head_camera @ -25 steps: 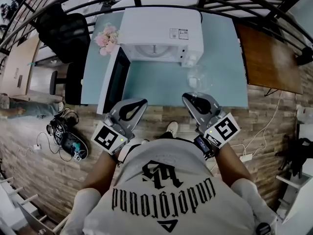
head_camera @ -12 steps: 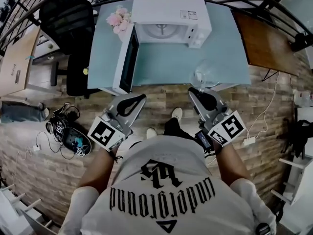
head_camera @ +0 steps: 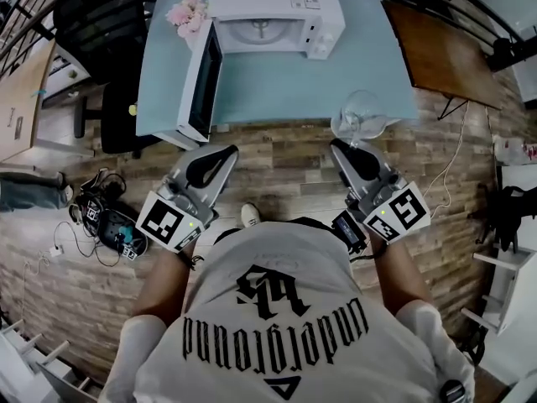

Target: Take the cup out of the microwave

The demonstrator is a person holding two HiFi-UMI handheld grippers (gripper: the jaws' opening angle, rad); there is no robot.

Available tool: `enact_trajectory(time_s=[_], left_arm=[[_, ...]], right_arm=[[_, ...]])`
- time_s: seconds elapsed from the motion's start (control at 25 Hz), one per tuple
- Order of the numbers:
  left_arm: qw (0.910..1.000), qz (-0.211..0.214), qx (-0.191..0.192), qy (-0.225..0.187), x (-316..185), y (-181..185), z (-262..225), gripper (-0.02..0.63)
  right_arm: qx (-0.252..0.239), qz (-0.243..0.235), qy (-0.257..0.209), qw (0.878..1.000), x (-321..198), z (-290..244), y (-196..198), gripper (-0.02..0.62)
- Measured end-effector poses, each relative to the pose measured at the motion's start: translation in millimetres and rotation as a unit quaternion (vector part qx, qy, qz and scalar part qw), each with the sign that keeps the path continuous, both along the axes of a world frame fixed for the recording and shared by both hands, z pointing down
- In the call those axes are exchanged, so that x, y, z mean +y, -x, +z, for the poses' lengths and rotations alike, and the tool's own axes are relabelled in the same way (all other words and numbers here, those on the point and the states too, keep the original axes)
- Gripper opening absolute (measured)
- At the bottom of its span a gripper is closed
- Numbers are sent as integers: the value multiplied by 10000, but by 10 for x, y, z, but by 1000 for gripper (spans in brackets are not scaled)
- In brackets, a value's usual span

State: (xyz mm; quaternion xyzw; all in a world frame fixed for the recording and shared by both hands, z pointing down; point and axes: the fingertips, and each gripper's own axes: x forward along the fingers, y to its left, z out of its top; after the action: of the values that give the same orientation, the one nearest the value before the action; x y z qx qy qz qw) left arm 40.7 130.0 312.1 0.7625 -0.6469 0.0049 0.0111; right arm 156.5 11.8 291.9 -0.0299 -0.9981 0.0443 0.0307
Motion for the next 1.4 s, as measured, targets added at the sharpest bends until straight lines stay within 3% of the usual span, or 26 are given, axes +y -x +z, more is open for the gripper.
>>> enact_trajectory(time_s=[0.4, 1.0, 1.4], left_arm=[[9995, -304, 51, 74, -444, -840, 39, 51], [9980, -545, -243, 224, -789, -2176, 100, 49], [9969, -734, -183, 222, -660, -2495, 83, 49]], right_arm=[[55, -472, -143, 9988, -304, 64, -780, 11], [12, -898, 38, 9960, -626, 316, -1965, 10], [-6, -1038, 165, 9945, -437, 386, -2291, 9]])
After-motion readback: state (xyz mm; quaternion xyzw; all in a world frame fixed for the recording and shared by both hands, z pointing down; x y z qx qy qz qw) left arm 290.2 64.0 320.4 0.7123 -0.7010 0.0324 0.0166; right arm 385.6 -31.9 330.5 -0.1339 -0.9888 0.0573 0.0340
